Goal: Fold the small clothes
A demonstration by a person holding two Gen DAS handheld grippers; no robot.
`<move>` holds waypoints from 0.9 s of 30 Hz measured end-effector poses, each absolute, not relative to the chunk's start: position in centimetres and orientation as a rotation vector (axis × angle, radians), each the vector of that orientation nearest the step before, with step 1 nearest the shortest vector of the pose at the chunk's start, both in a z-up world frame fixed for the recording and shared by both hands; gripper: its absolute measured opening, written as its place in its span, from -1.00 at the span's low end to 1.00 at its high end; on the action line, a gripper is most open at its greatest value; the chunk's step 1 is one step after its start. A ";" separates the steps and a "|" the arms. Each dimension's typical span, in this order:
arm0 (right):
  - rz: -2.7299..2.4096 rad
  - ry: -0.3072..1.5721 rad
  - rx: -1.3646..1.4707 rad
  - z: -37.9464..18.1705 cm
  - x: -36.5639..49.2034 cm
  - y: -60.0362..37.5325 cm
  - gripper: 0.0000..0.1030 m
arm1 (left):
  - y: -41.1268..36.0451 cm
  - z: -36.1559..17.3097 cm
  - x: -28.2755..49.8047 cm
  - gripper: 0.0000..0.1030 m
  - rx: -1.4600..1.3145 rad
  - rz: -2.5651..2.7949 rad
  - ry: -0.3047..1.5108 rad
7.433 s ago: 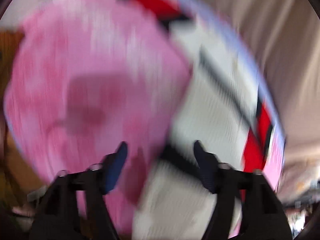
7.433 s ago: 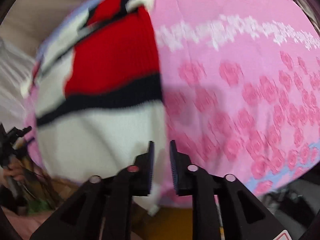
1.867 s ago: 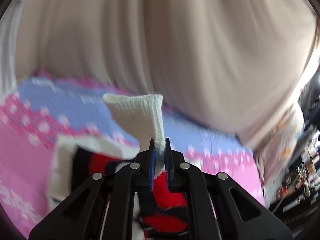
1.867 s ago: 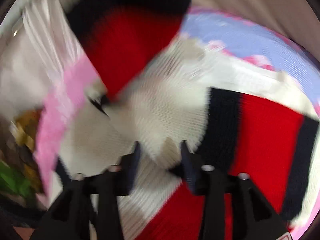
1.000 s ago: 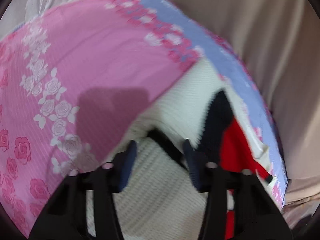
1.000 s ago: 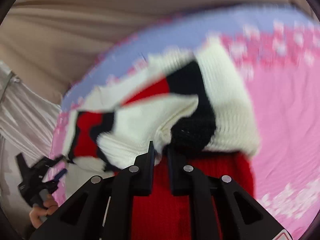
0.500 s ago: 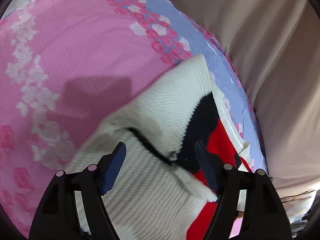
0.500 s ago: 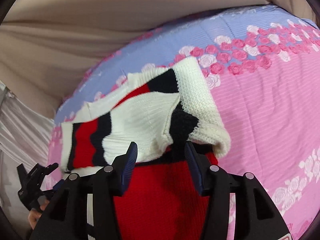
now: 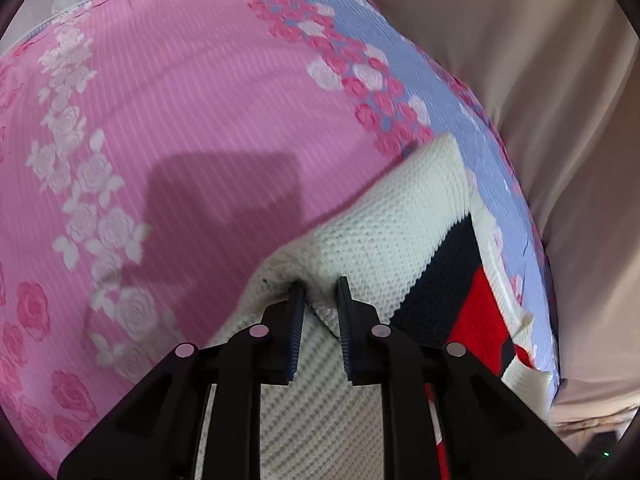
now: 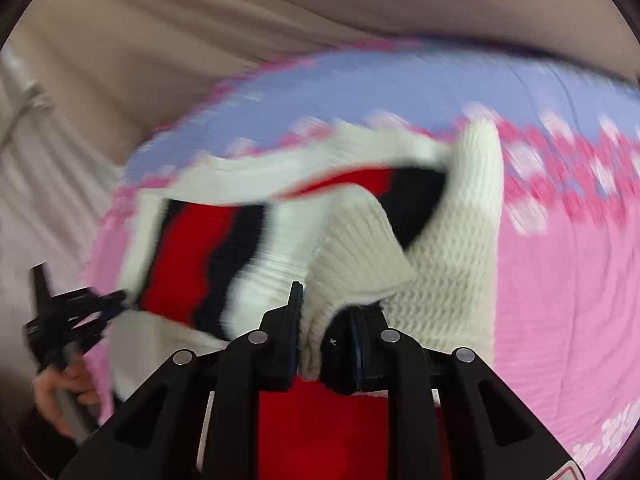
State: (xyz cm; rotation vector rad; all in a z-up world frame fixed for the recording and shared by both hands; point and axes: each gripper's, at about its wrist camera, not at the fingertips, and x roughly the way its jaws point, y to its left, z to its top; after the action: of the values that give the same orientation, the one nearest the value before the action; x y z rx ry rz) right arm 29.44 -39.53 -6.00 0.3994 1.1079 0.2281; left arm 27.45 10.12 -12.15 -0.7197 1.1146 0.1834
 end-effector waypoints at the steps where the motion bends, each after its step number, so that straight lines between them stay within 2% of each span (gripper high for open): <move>1: 0.250 1.069 0.409 -4.5 29.5 -39.4 -0.63 | 10.3 -12.2 27.5 -0.69 -0.724 0.186 1.117; 4: 0.246 0.943 0.391 0.0 29.9 -40.5 -0.55 | 10.5 -12.3 27.5 -0.69 -0.717 0.189 1.124; 6: 0.170 0.932 0.332 0.0 30.4 -42.0 0.46 | 10.7 -12.3 27.4 -0.68 -0.718 0.186 1.124; 7: 0.139 0.972 0.320 -1.0 30.8 -42.5 0.47 | 10.7 -12.3 27.4 -0.68 -0.720 0.185 1.125; 10: 0.144 1.101 0.399 -5.0 31.0 -44.0 0.37 | 11.0 -12.5 27.6 -0.67 -0.729 0.176 1.128; 16: 0.164 1.140 0.450 -7.7 29.4 -42.8 0.37 | 10.3 -11.3 26.7 -0.67 -0.708 0.134 1.124; 18: 0.166 1.160 0.416 -8.3 29.6 -41.8 0.07 | 8.4 -9.7 25.4 -0.64 -0.657 0.056 1.104; 20: 0.182 1.184 0.427 -8.8 29.8 -41.2 0.00 | 5.5 -8.1 24.2 -0.39 -0.592 -0.043 1.090; 22: 0.203 1.159 0.470 -8.4 29.7 -41.3 -0.34 | 1.3 -6.7 23.4 -0.18 -0.500 -0.168 1.086; 23: 0.232 1.152 0.508 -8.2 29.7 -41.3 -0.66 | -0.5 -6.3 23.2 -0.07 -0.469 -0.232 1.083; 24: 0.275 1.152 0.576 -7.9 29.9 -41.5 -0.71 | -2.5 -5.9 23.1 -0.03 -0.437 -0.296 1.077; 26: 0.334 1.137 0.646 -6.7 30.3 -41.3 -0.71 | -7.2 -5.3 22.9 0.27 -0.359 -0.422 1.055; 27: 0.356 1.133 0.636 -6.2 30.5 -40.8 -0.72 | -9.0 -5.3 23.0 0.36 -0.331 -0.458 1.045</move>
State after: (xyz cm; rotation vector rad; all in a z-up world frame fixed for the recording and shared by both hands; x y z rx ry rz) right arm 30.52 -40.84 -6.17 0.6365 1.1334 0.3560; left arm 22.97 -8.98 -5.26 -0.3313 1.0452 -0.4577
